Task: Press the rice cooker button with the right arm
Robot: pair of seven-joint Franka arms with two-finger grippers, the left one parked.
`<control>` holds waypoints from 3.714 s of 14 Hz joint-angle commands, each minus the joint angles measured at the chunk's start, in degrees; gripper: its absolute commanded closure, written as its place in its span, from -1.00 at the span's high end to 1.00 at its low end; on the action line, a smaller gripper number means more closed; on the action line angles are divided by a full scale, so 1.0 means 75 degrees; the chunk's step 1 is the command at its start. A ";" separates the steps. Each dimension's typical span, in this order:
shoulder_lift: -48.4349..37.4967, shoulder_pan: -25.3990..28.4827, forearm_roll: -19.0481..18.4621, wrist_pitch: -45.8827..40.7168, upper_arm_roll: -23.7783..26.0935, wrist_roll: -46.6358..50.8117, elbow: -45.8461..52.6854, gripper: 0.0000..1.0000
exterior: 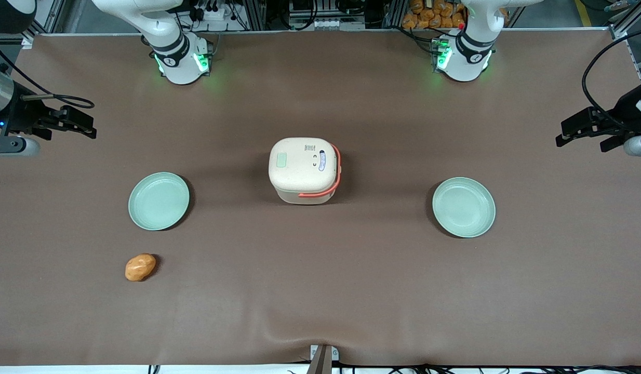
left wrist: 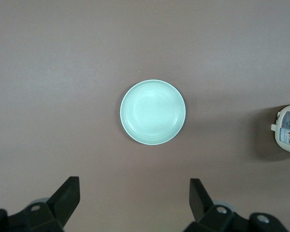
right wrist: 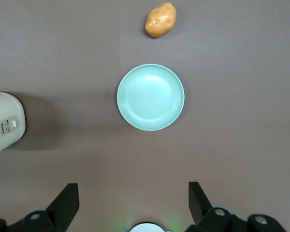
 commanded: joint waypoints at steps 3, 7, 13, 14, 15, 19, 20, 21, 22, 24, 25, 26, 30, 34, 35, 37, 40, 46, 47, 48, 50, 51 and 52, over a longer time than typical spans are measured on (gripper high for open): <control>-0.0064 0.0417 0.0224 -0.0028 0.0159 -0.0018 -0.0117 1.00; 0.0263 0.0790 0.0410 0.0019 0.0535 0.0180 -0.0117 1.00; 0.0884 0.2068 0.1079 0.1224 0.0535 0.2595 -0.0117 0.27; 0.0989 0.2209 0.1114 0.1377 0.0535 0.2595 -0.0117 -0.05; 0.1130 0.2431 0.1091 0.1494 0.0558 0.2595 -0.0117 -0.25; 0.1610 0.2796 0.1114 0.2010 0.0570 0.2607 -0.0129 -0.97; 0.1751 0.2866 0.1126 0.2069 0.0570 0.2607 -0.0129 -1.00; 0.1880 0.2936 0.1242 0.2116 0.0570 0.2607 -0.0129 -1.00; 0.2009 0.3007 0.1510 0.2163 0.0570 0.2607 -0.0129 -1.00; 0.2255 0.3031 0.1968 0.2373 0.0570 0.2607 -0.0141 -1.00; 0.2372 0.3100 0.1981 0.2525 0.0570 0.2607 -0.0141 -1.00; 0.2478 0.3148 0.1982 0.2631 0.0570 0.2607 -0.0141 -1.00; 0.2888 0.3487 0.1993 0.2831 0.0570 0.2618 -0.0141 -1.00; 0.3111 0.3663 0.2005 0.2867 0.0570 0.2689 -0.0152 -1.00; 0.3170 0.3710 0.2005 0.2878 0.0570 0.2700 -0.0152 -1.00; 0.3228 0.3746 0.2005 0.2878 0.0570 0.2701 -0.0152 -1.00; 0.3357 0.3804 0.1993 0.2878 0.0570 0.2689 -0.0141 -1.00; 0.3557 0.3863 0.1993 0.2972 0.0570 0.2689 -0.0141 -1.00; 0.3580 0.3886 0.1993 0.2972 0.0570 0.2689 -0.0141 -1.00; 0.3592 0.3886 0.1993 0.2972 0.0570 0.2689 -0.0141 -1.00; 0.3662 0.3886 0.1982 0.2984 0.0570 0.2677 -0.0141 -1.00; 0.3662 0.3886 0.1982 0.3042 0.0570 0.2689 -0.0129 -1.00; 0.3616 0.3875 0.1993 0.3042 0.0570 0.2689 -0.0106 -1.00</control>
